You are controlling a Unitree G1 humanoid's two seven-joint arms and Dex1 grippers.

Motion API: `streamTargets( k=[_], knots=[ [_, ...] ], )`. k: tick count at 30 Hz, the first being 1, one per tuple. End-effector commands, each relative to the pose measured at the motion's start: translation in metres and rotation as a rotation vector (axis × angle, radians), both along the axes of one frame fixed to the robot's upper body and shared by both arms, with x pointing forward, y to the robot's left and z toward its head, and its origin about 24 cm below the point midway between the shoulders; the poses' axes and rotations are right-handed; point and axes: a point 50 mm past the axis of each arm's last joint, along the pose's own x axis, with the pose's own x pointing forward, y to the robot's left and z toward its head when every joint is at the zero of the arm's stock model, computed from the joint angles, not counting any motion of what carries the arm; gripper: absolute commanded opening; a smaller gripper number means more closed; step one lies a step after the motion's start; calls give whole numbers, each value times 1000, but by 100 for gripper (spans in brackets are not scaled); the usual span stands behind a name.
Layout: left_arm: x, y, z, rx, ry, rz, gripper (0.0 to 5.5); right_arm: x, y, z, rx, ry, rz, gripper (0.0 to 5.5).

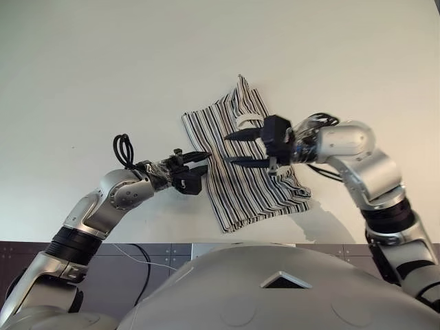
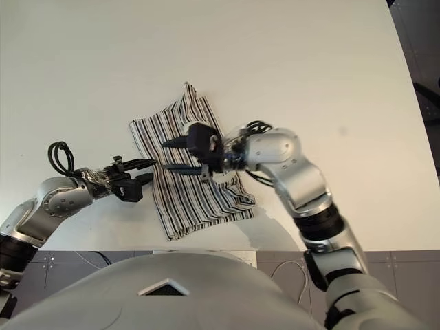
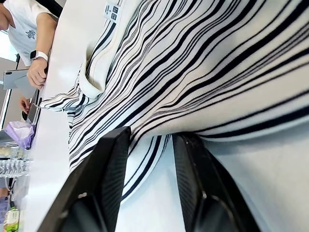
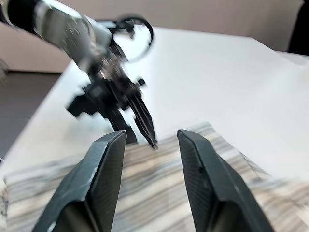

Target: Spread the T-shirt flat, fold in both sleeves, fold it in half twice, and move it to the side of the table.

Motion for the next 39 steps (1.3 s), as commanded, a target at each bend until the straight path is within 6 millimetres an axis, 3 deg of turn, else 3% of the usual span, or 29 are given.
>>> streamTargets(
  k=[1, 5, 8, 16, 19, 24, 28, 31, 34, 36, 39],
  knots=[
    [15, 2, 34, 10, -113, 3, 158, 0, -50, -6, -212, -45, -13, 196],
    [2, -36, 59, -224, -49, -90, 158, -5, -67, -27, -333, -49, 37, 196],
    [-13, -44, 47, -220, 33, -158, 158, 3, -72, -40, -391, -95, 40, 196],
    [-41, -34, -28, 4, 270, -143, 158, 13, -74, -63, -472, -163, 126, 196],
    [-44, -29, -41, 40, 277, -122, 158, 8, -78, -66, -499, -182, 179, 196],
    [-34, 11, -49, 185, 238, -140, 158, -25, -73, -73, -490, -154, 275, 196],
    [-18, 26, -47, 240, 180, -185, 158, -24, -61, -67, -428, -148, 186, 196],
    [-7, 27, -42, 218, 132, -186, 158, 5, -70, -48, -436, -227, 19, 196],
    [-9, 17, -32, 126, 115, -180, 158, 19, -77, -19, -391, -240, -36, 196],
    [-14, 10, -24, 74, 107, -178, 158, 19, -65, -1, -282, -179, -26, 196],
    [-24, 3, -17, 21, 135, -166, 158, 7, -38, 7, -175, -91, 47, 196]
  ],
)
